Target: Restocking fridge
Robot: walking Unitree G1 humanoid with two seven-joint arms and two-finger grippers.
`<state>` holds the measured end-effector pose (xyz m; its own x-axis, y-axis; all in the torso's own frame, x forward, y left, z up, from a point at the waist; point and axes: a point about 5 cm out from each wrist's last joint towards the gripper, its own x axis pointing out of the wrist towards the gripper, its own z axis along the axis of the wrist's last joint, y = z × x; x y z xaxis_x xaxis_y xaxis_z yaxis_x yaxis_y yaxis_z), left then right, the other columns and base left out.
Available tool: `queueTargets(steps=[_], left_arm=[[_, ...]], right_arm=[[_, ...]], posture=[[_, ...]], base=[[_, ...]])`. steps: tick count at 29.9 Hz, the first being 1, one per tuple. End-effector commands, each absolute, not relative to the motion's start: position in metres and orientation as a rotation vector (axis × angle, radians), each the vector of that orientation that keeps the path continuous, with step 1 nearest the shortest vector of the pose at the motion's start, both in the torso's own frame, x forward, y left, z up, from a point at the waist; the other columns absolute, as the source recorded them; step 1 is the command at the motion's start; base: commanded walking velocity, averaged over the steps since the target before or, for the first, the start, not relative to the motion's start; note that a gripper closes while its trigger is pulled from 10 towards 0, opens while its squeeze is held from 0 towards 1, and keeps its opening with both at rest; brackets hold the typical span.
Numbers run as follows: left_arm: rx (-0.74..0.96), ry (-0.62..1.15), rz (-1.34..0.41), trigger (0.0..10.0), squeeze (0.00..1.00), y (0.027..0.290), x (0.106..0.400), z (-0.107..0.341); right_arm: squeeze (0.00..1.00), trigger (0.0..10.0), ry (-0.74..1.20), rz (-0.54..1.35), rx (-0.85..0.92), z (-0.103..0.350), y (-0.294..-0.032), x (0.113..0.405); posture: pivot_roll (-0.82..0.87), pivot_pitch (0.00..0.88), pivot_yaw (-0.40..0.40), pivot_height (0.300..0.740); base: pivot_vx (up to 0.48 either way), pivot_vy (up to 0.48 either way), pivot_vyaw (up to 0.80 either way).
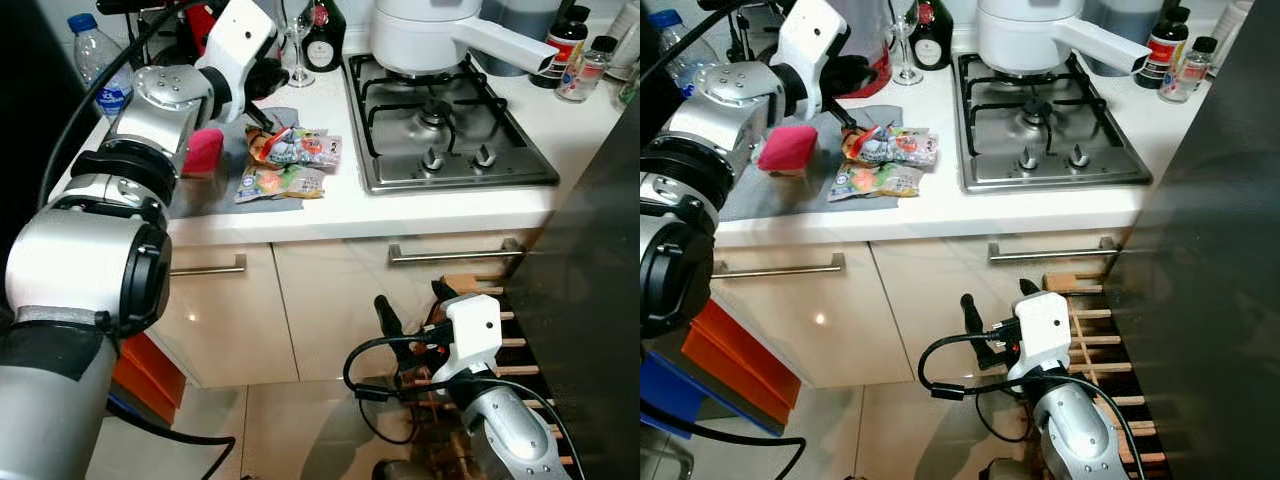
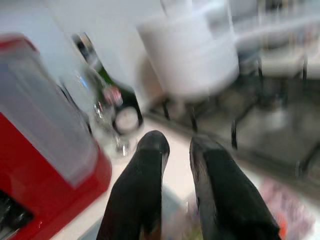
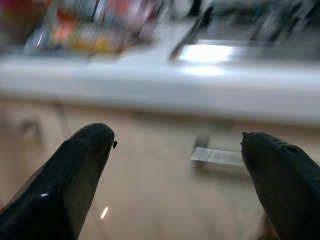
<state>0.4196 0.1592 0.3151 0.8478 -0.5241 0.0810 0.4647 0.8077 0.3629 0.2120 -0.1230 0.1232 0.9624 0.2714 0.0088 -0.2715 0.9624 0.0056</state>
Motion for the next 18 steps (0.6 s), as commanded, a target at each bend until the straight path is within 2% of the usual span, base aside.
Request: queueTargets(steps=[1,3,9,12,13,14,18], left_arm=[[0.264,-0.291,-0.527,10.0,1.00,0.165,0.416,0.327],[0.198,-0.417,-0.579,10.0,1.00,0.162,0.409,0.334],[0.178,-0.571,-0.654,10.0,1.00,0.155,0.382,0.336],[0.105,-0.555,-0.624,10.0,1.00,0.152,0.352,0.309],[0.105,-0.555,-0.624,10.0,1.00,0.152,0.352,0.309],[0.061,-0.496,-0.564,10.0,1.00,0.144,0.331,0.276],[-0.034,-0.398,-0.478,10.0,1.00,0.130,0.303,0.235]], right_arm=[[0.00,10.0,-0.041,0.227,-0.003,0.129,-0.128,0.215],[0.00,10.0,-0.069,0.210,-0.005,0.135,-0.132,0.220],[0.00,10.0,-0.083,0.229,-0.026,0.134,-0.132,0.231],[0.00,10.0,-0.122,0.208,-0.042,0.137,-0.131,0.243],[0.00,10.0,-0.122,0.208,-0.042,0.137,-0.131,0.243],[0.00,10.0,-0.145,0.179,-0.053,0.139,-0.132,0.246],[0.00,10.0,-0.162,0.152,-0.069,0.138,-0.133,0.246]], posture=[[-0.32,0.000,0.089,0.740],[-0.29,0.000,0.066,0.740],[-0.21,0.000,0.028,0.740],[-0.16,0.000,0.016,0.740],[-0.16,0.000,0.016,0.740],[-0.12,0.000,0.006,0.740],[-0.09,0.000,-0.015,0.740]], base=[[0.000,0.000,0.00],[0.000,0.000,0.00],[0.000,0.000,0.00],[0.000,0.000,0.00],[0.000,0.000,0.00],[0.000,0.000,0.00],[0.000,0.000,0.00]])
